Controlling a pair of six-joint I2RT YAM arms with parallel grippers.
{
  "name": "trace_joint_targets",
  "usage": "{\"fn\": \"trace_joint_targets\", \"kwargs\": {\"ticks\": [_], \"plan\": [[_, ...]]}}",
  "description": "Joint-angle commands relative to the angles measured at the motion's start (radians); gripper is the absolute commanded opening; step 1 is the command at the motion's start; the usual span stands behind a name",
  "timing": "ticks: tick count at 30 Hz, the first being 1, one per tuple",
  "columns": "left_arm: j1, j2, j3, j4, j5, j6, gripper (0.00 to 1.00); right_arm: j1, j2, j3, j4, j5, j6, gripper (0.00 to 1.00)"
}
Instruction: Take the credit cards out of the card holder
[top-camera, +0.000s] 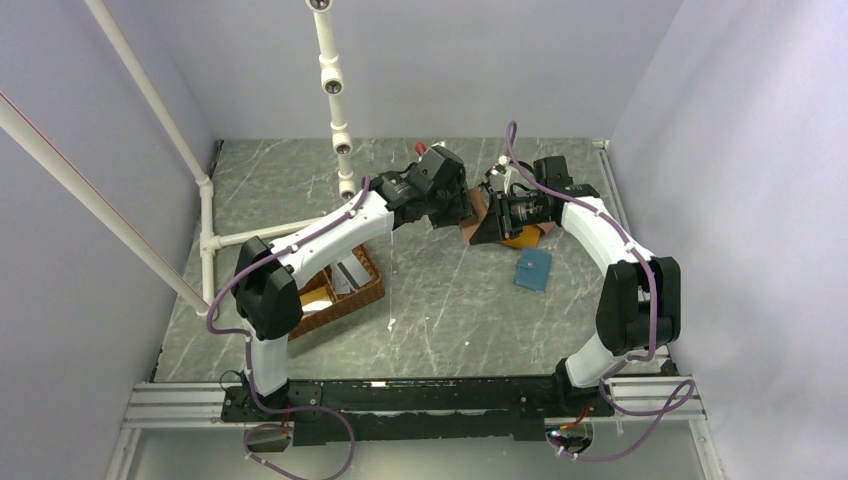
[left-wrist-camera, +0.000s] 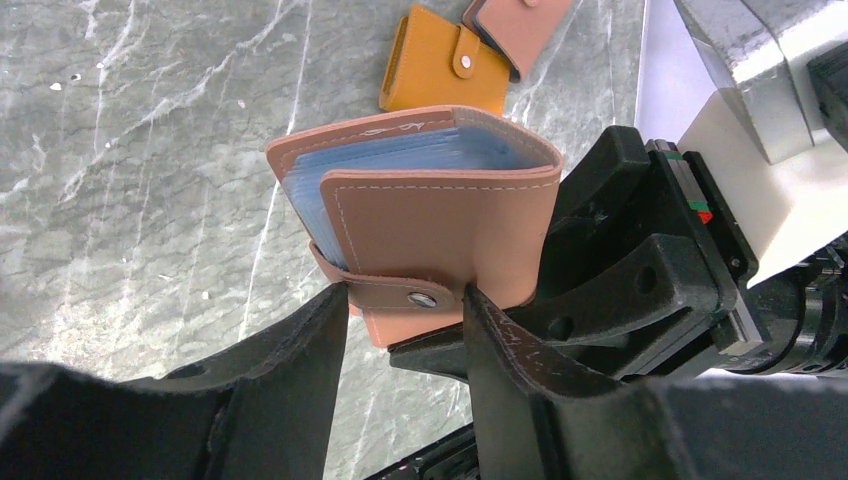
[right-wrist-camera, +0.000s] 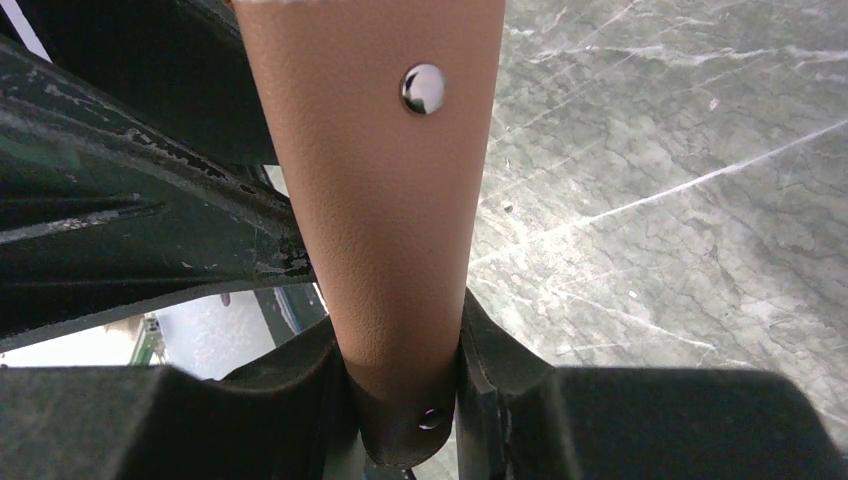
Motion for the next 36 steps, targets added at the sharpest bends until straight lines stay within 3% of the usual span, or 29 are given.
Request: {"fn": "trace_joint_targets", "kwargs": {"ticks": [1,14,25,36], "plan": [[0.0,0.0,0.017,0.01,-0.036,0.013,0.51,0.009,-0.034,0.04,0.035,-0.088,-0.029,0.0],[0.001,-0.02,0.008,0.006,-0.034,-0.011,0.6,0.009,-0.035,0.041,0.038,-0.101,-0.026,0.0],[0.001,-0.019,0.018,-0.017,-0.03,-0.029,0.58,0.012,-0.04,0.036,0.038,-0.1,-0.028,0.0],[0.002,0.02,0.057,-0.076,-0.041,-0.023,0.37,0.02,-0.04,0.039,0.032,-0.103,-0.034,0.0]]}}
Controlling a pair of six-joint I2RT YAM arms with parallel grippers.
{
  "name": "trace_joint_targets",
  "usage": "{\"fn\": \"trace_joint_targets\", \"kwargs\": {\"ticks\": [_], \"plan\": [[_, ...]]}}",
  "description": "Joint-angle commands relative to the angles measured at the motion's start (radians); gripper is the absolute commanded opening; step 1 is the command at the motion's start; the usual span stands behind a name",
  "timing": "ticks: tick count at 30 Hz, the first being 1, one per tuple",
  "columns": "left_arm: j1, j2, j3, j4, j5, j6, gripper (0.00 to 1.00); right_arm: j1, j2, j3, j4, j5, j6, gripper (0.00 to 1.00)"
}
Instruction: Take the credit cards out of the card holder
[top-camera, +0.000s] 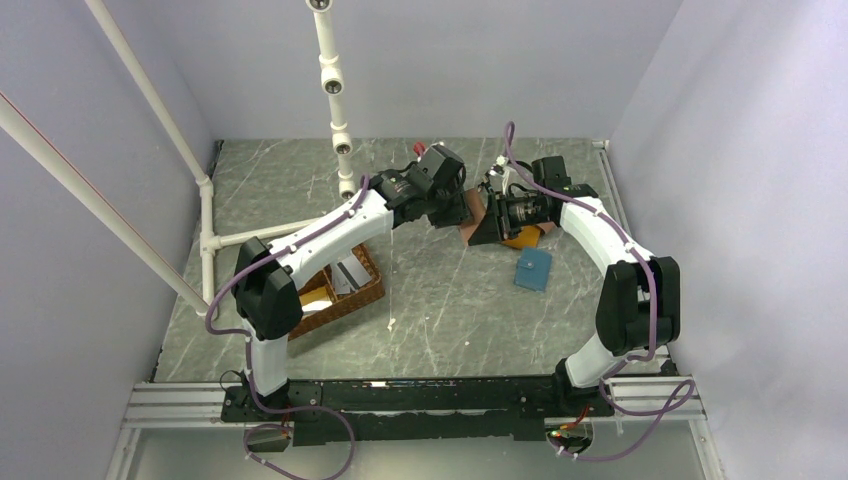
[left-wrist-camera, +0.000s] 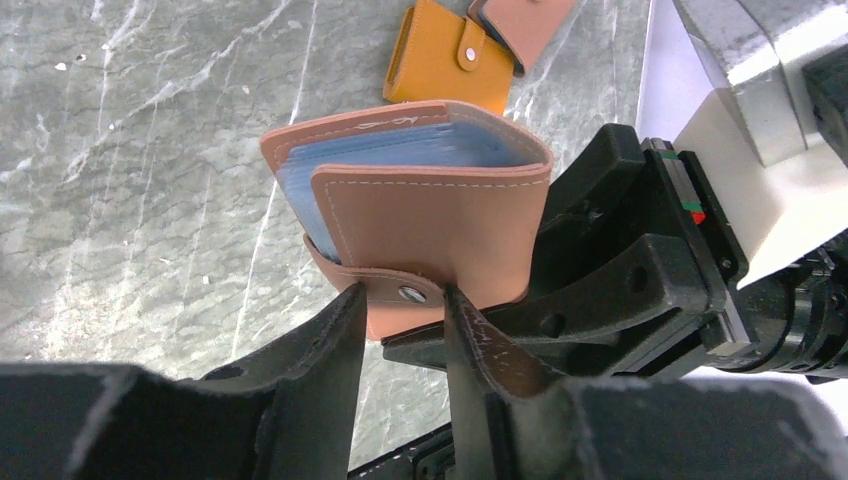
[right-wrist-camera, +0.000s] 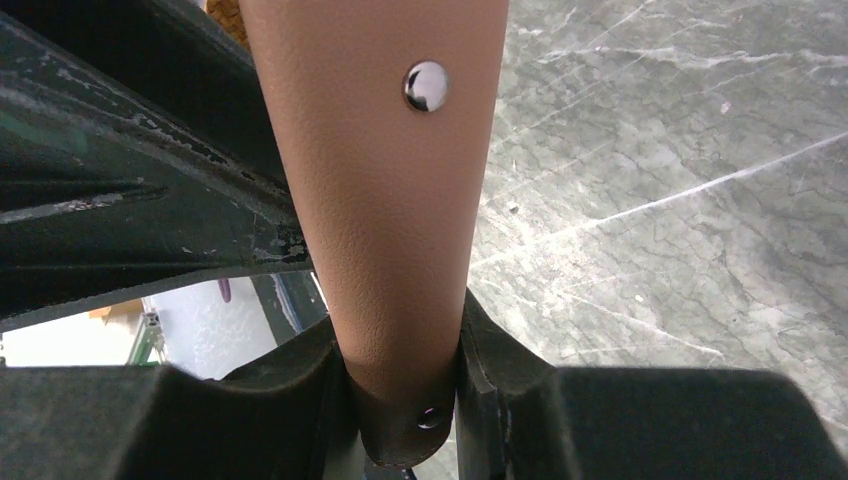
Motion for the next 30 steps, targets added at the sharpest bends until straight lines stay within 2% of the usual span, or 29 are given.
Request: {"fn": "trace_joint_targets", "kwargs": {"ticks": [1,5,11,30], "plan": [[0.002,0.023,0.039,-0.037,-0.036,0.002,0.35,0.012,-0.039,0.04,0.031,-0.099,-0.03,0.0],[0.002,0.027,0.037,-0.033,-0.035,0.017,0.23,0.013,-0.04,0.041,0.027,-0.098,-0.033,0.0],[0.003,0.018,0.022,-0.012,-0.038,0.038,0.0,0.013,-0.041,0.046,0.018,-0.095,-0.042,0.0],[0.052,-0.093,-0.152,0.125,0.021,0.056,0.0,0.012,-0.044,0.041,0.008,-0.071,-0.054,0.0]]}}
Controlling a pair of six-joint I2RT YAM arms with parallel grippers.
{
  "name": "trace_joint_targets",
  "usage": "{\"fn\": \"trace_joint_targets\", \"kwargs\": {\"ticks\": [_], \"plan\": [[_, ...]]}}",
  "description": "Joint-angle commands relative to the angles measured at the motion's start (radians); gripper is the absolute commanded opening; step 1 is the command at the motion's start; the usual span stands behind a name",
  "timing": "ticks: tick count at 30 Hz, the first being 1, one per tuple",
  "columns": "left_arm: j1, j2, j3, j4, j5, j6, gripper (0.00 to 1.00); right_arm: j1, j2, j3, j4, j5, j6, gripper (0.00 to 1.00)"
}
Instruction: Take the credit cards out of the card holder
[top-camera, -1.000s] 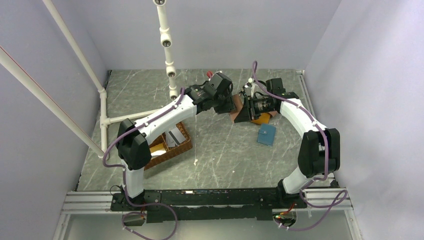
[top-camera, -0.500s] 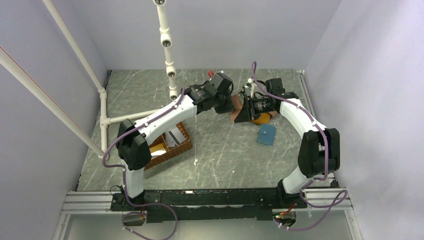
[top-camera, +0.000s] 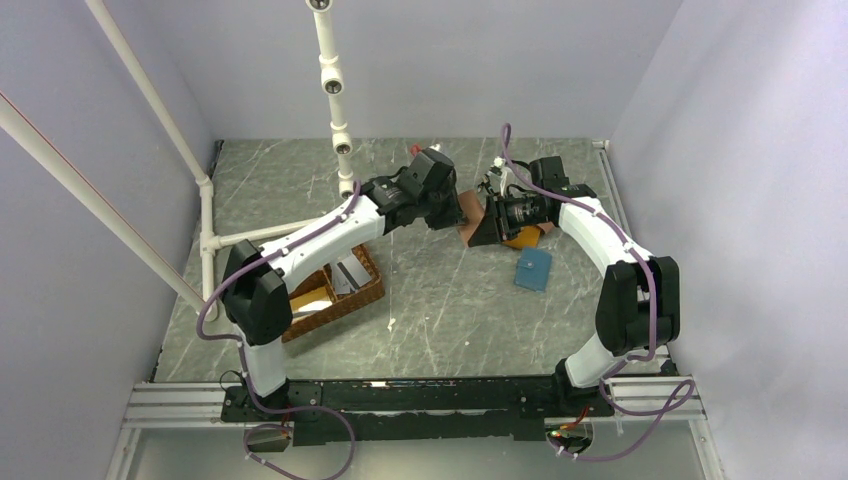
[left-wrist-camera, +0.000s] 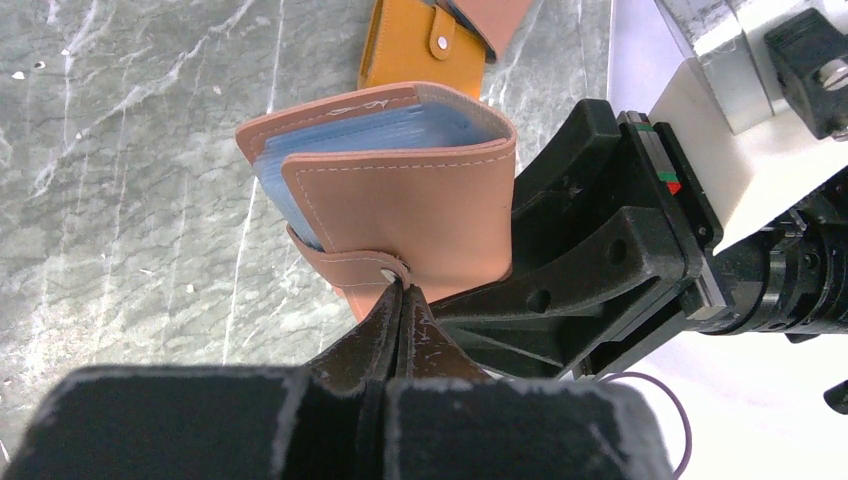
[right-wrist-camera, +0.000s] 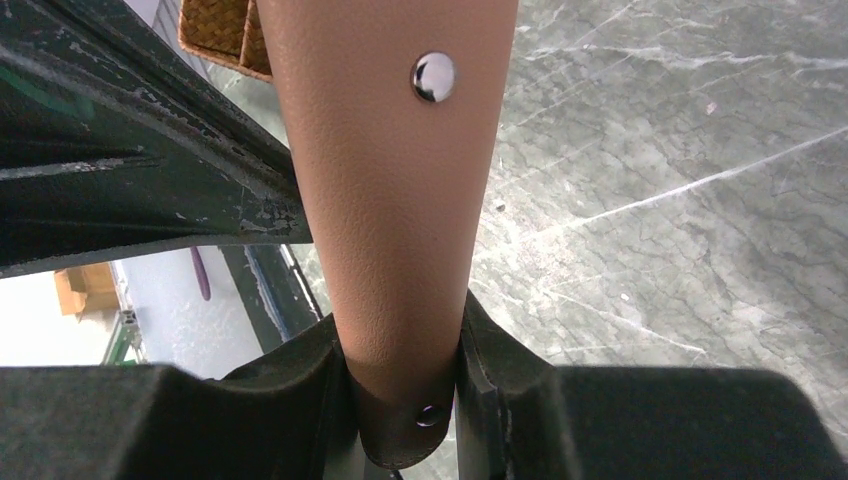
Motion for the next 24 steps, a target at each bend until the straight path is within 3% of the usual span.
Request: {"fn": "trace_joint_targets", "kwargs": {"ticks": [1,13,24], "plan": [[0.036,-0.041,-0.044,0.007,-0.044,0.028,0.0,0.004,-0.045,0.04,0.009,-0.101,-0.028,0.0],[0.046,-0.059,-0.084,0.041,-0.02,0.027,0.0,-0.019,-0.048,0.035,0.022,0.03,0.0,0.0],[0.052,-0.062,-0.102,0.058,0.0,0.03,0.0,-0.042,-0.054,0.022,0.037,0.022,0.018,0.0]]}}
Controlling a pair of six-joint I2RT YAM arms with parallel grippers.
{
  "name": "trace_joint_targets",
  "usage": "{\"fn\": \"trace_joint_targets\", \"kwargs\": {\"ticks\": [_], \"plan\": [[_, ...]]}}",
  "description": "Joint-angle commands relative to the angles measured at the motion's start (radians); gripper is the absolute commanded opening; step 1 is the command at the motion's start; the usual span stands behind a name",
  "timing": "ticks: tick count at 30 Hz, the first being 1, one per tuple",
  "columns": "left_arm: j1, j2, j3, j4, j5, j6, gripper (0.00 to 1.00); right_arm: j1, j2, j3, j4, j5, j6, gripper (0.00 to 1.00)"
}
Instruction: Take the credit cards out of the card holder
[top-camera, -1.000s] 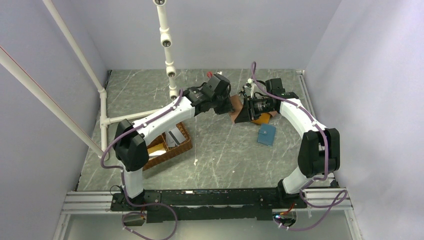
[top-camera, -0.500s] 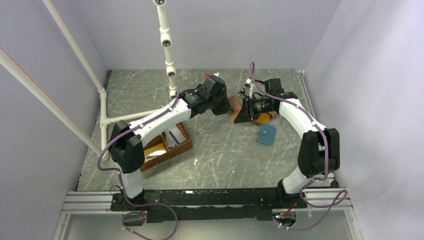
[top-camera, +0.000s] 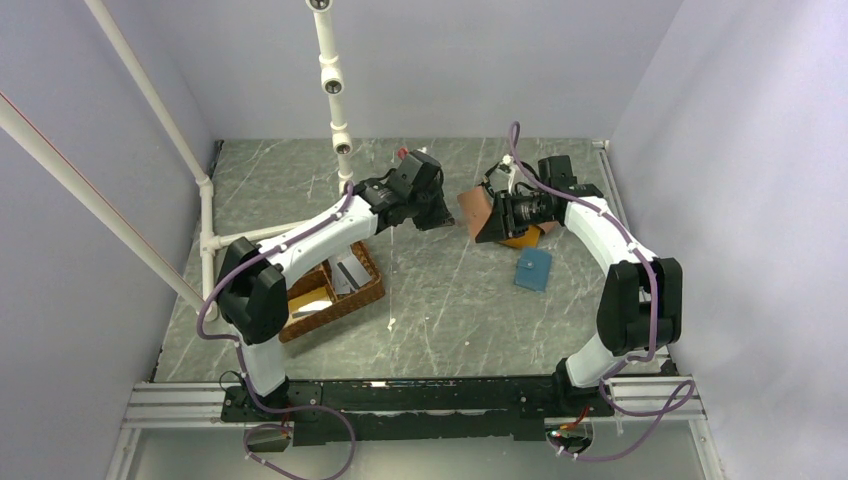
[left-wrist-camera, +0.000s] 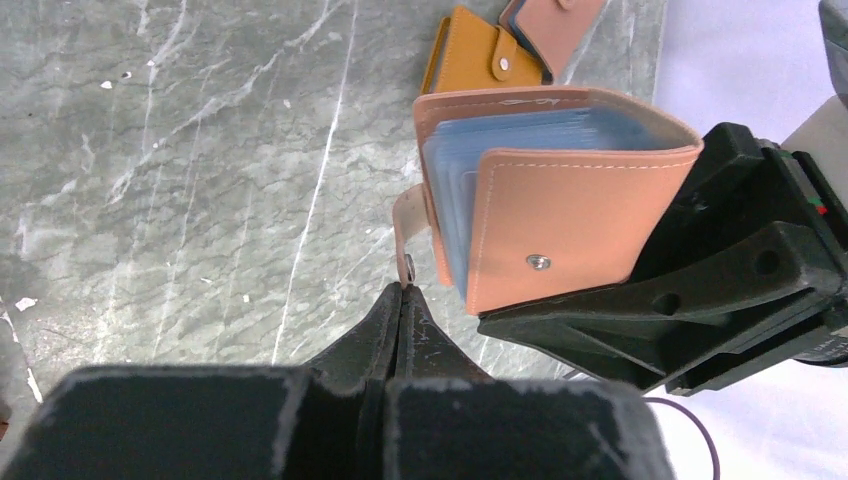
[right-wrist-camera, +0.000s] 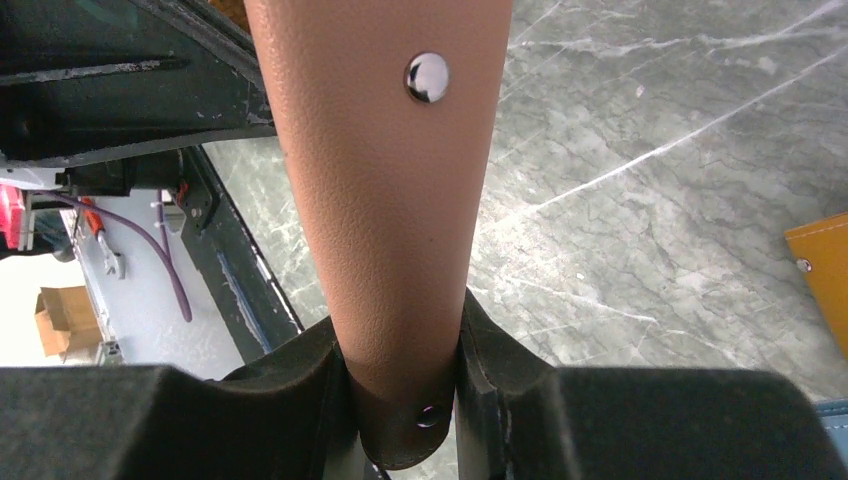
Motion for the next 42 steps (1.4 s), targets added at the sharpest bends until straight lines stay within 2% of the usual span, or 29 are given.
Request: {"fn": "trace_joint_targets", "kwargs": {"ticks": [1,8,10,13,15,20,23,26,36,41,42], "plan": [[0.003,-0.037,-0.003,0.008,-0.017,0.016,0.0,-0.008,-0.052,0.02,0.037,-0.036,0.011,0.0],[0.027,-0.052,-0.046,0.069,0.063,0.04,0.0,-0.014,-0.052,0.015,0.036,-0.108,0.002,0.0],[0.044,-0.065,-0.066,0.09,0.103,0.053,0.03,-0.018,-0.053,0.015,0.035,-0.137,-0.004,0.0],[0.084,-0.094,-0.121,0.158,0.205,0.074,0.14,-0.023,-0.055,0.013,0.034,-0.167,-0.013,0.0],[0.115,-0.121,-0.177,0.224,0.292,0.086,0.24,-0.024,-0.057,0.012,0.031,-0.189,-0.018,0.0],[0.195,-0.196,-0.343,0.474,0.506,0.065,0.47,-0.025,-0.057,0.012,0.017,-0.242,-0.047,0.0],[0.226,-0.23,-0.422,0.59,0.581,0.051,0.6,-0.026,-0.058,0.011,0.01,-0.261,-0.06,0.0],[0.24,-0.259,-0.456,0.643,0.62,0.069,0.68,-0.024,-0.06,0.008,0.006,-0.277,-0.067,0.0],[0.242,-0.303,-0.513,0.794,0.667,0.1,0.75,-0.024,-0.064,0.008,-0.002,-0.334,-0.082,0.0],[0.242,-0.267,-0.485,0.775,0.663,0.087,0.8,-0.024,-0.064,0.008,-0.003,-0.358,-0.088,0.0],[0.242,-0.26,-0.474,0.762,0.659,0.089,0.8,-0.024,-0.113,0.008,-0.004,-0.363,-0.09,0.0]]}}
